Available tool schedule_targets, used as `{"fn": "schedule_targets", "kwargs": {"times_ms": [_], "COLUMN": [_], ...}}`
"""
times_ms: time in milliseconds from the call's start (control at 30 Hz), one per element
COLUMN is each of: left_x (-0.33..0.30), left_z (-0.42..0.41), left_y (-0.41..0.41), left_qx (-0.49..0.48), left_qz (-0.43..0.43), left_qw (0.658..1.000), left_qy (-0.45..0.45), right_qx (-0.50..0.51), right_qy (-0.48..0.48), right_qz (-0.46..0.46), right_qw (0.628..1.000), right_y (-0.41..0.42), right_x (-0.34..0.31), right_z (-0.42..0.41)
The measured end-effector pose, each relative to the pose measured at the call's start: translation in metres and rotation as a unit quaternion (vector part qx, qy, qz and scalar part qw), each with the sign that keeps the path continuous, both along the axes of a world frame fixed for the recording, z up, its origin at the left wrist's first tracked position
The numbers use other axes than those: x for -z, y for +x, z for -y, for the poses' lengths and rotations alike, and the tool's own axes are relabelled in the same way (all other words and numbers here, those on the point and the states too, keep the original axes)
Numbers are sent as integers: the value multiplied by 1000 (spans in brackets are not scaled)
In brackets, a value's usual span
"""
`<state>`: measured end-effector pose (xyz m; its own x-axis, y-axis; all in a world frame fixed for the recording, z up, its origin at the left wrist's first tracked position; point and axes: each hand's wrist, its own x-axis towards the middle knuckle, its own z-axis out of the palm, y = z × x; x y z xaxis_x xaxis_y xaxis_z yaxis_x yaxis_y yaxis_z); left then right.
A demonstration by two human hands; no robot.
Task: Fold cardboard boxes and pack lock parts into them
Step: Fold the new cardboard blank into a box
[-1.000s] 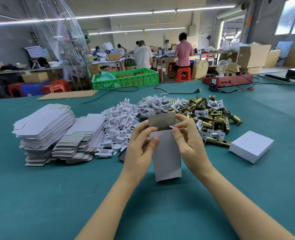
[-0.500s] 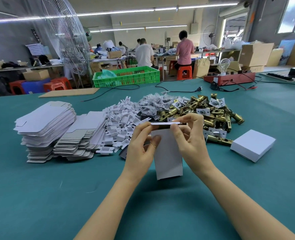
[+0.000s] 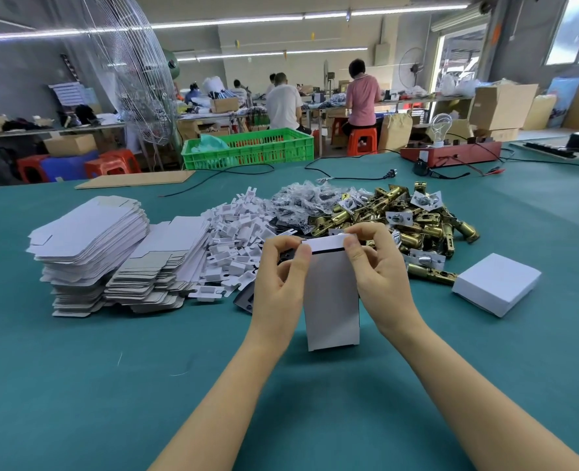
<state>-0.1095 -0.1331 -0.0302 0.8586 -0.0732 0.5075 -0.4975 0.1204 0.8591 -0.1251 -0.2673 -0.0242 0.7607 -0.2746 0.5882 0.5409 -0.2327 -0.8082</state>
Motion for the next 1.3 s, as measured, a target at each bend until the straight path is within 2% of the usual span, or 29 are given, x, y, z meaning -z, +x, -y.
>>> {"fn": "schedule_targets", "kwargs": {"times_ms": [133,400,633,1000,1167,1300], "left_x": [-8,-8,-9,-13,-11,-10], "left_z": [3,1,-3,-7,-5,-8], "left_y": [-2,3,5,3,4,7], "left_qx": [-41,-58,-78,-23,-27,21], "left_qz": [17,43,68,44,42,14], "left_qw": [999,994,988,995,995,998], "left_qy": [6,85,115,83,81,53], "right_qx": [-2,13,5,7,-7,-35], "right_qy": [4,-24,-39,-55,-44,-3], "right_qz": [5,13,30,81,74,47], "right_qw": [1000,1000,999,995,996,998], "right_y": [0,-1,0,-1,-1,-3], "right_x": [0,2,2,2,3,4], "right_z": [-2,-1,-1,0,-1,-3]}}
